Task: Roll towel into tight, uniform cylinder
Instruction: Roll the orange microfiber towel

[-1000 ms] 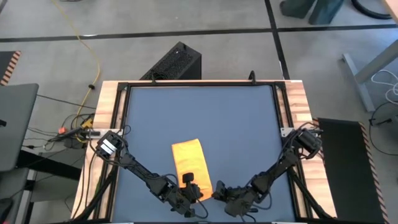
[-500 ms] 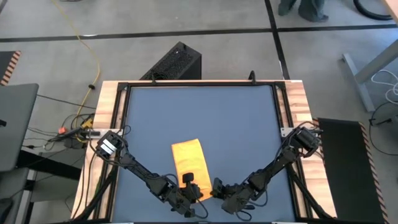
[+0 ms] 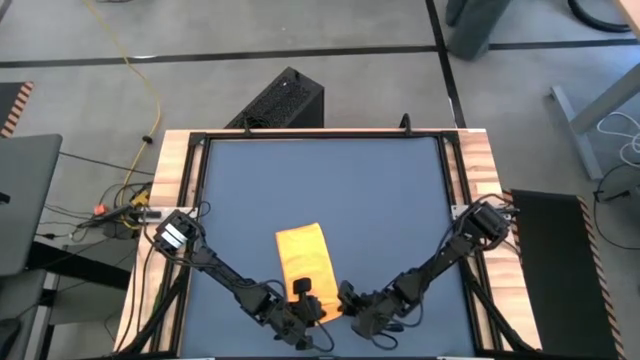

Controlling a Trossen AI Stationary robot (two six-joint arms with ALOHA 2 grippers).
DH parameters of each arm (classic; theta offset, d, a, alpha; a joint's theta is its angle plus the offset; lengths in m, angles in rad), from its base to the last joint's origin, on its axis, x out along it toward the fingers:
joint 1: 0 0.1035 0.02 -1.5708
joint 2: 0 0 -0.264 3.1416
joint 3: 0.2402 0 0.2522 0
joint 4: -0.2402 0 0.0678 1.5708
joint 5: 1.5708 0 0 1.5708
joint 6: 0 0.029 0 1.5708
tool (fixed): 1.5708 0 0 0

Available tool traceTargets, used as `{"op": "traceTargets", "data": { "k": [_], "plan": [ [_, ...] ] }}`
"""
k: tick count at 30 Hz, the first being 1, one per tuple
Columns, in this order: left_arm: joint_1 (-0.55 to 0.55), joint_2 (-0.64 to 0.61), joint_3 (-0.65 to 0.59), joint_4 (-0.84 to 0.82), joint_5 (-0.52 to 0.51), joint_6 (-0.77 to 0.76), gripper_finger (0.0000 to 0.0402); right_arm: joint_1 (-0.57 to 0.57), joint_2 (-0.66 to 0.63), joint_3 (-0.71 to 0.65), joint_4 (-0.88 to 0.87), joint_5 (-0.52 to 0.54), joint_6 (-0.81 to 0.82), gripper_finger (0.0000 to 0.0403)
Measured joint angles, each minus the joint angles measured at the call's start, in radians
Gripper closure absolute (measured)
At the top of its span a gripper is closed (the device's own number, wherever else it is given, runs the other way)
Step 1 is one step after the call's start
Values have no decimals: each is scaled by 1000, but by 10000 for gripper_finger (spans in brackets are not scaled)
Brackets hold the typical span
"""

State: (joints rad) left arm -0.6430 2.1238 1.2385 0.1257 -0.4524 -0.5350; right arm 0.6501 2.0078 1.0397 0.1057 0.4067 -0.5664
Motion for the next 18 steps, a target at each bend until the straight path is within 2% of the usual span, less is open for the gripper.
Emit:
{"op": "traceTargets", "data": {
  "k": [6, 11, 18],
  "plan": [
    [-14, -28, -1, -8, -29, 41, 401, -6, 2, -1, 20, -45, 110, 387],
    [-29, -59, -1, -5, -72, 84, 401, -8, 2, -2, 61, -78, 242, 379],
    [-50, -73, -1, -21, -76, 90, 401, -22, 0, -1, 99, -203, 368, 387]
  ]
}}
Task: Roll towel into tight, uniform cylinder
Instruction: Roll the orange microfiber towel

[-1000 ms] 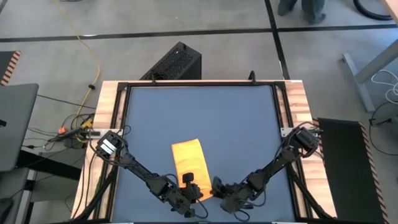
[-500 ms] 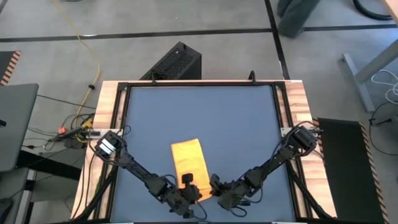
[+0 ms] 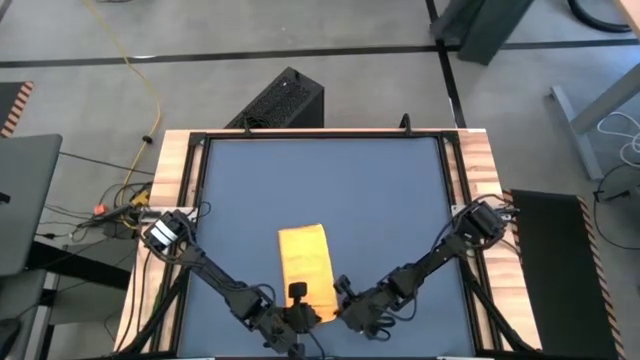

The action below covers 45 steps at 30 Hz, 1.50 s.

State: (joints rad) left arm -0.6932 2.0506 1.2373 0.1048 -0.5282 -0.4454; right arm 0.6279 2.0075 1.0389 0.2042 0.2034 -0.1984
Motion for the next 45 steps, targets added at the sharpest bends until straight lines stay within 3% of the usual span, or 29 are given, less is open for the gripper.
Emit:
{"op": "traceTargets", "data": {
  "k": [8, 18, 30, 40, 45],
  "plan": [
    [-32, 0, 0, -170, -64, -129, 401, -15, -18, 0, 32, -164, 138, 385],
    [-53, 10, 1, -183, -37, -180, 401, -17, -36, -33, 84, -202, 385, 385],
    [-55, 58, 3, -135, -10, -196, 401, 46, -38, -201, 420, -97, 766, 385],
    [-52, 76, 2, -106, 5, -197, 401, 66, -41, -277, 580, -11, 1019, 385],
    [-50, 74, 2, -106, 6, -191, 401, 62, -45, -275, 541, 26, 1195, 385]
  ]
}}
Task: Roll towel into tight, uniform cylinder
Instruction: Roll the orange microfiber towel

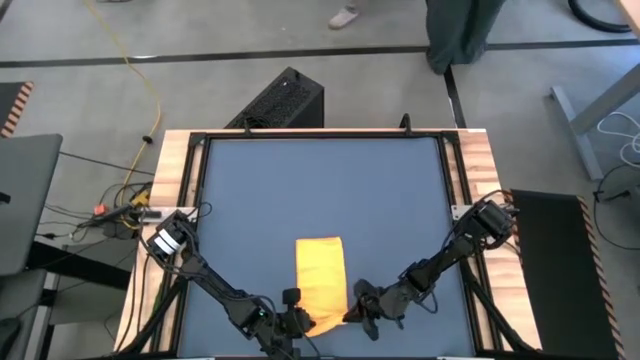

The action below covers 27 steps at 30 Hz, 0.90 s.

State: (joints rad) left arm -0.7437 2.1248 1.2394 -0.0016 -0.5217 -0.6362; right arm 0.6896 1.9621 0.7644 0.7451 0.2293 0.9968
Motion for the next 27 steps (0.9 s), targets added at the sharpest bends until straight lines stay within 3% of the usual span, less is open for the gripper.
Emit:
{"op": "traceTargets", "data": {
  "k": [9, 17, 25, 27],
  "plan": [
    [0, -59, -2, -56, -34, 38, 401, -4, -1, 3, -135, -8, 149, 385],
    [-2, -100, -3, -86, -61, 57, 401, -4, 0, 3, -173, -41, 179, 385],
    [-20, -151, -3, -79, -287, 117, 401, -3, -1, 3, -204, -59, 190, 385],
    [-22, -165, -2, -16, -300, 175, 402, -3, -1, 3, -205, -59, 188, 385]
  ]
}}
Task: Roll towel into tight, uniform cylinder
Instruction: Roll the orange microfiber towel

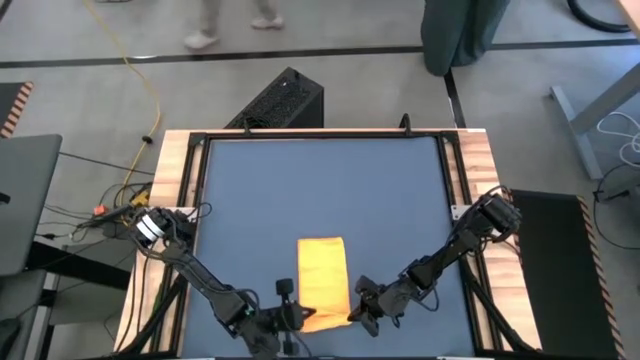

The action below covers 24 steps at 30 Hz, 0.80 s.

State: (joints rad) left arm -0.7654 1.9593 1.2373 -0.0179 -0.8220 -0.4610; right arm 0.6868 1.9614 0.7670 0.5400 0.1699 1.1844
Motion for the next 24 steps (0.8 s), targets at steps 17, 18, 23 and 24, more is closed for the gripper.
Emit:
{"op": "traceTargets", "data": {
  "k": [17, 18, 23, 24],
  "plan": [
    [64, 149, 0, 250, 269, 60, 401, -23, 0, 0, -8, -10, 33, 385],
    [67, 149, 0, 247, 272, 60, 402, -23, 0, 0, -7, -10, 41, 385],
    [83, 149, 0, 230, 300, 58, 402, -24, 0, 4, -2, -9, 34, 376],
    [87, 149, 1, 223, 306, 56, 401, -21, 0, 9, -9, -10, 16, 371]
  ]
}}
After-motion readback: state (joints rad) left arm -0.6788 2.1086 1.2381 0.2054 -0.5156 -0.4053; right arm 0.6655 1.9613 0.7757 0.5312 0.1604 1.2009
